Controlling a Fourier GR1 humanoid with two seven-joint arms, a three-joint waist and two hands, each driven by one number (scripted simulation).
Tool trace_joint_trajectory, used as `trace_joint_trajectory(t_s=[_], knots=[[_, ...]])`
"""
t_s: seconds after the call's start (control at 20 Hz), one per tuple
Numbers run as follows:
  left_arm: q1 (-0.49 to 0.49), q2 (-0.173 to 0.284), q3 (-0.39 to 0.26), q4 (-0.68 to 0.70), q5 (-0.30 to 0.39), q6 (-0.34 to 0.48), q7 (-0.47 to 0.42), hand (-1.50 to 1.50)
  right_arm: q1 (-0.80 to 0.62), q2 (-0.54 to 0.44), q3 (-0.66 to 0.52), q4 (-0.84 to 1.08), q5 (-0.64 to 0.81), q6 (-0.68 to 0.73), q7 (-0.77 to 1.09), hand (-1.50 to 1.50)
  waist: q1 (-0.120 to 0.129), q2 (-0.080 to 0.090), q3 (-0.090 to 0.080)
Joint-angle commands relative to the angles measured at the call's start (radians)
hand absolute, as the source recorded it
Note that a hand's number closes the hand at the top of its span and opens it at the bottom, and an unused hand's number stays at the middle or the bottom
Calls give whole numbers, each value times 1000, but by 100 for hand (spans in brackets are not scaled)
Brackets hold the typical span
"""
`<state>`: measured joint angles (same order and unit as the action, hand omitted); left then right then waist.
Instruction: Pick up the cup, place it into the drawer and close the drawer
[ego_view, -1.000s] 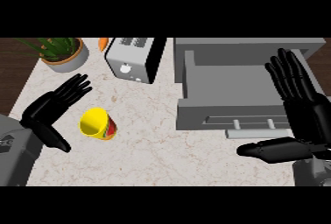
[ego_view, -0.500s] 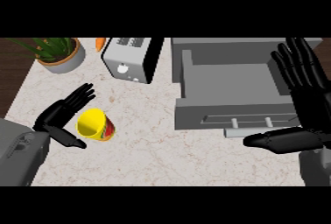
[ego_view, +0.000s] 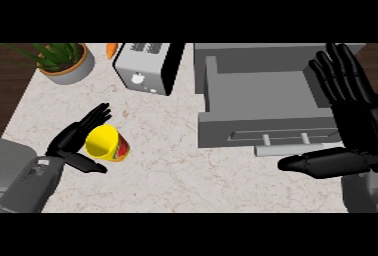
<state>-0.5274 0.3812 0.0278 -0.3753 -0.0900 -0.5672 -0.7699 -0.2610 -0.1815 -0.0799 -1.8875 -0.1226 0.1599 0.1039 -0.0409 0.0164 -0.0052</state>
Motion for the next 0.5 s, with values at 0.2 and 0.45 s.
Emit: trace_joint_trajectory(t_s=[0.2,0.45], knots=[[4,-31,-30,81,-33,-85,-221,-150,-30,6,12,31,22,-10,3,-150,-3,6,-2],[1,-25,-44,99,-43,-92,-270,-150,-3,6,-3,-5,-11,3,-1,-150,-10,5,-2]])
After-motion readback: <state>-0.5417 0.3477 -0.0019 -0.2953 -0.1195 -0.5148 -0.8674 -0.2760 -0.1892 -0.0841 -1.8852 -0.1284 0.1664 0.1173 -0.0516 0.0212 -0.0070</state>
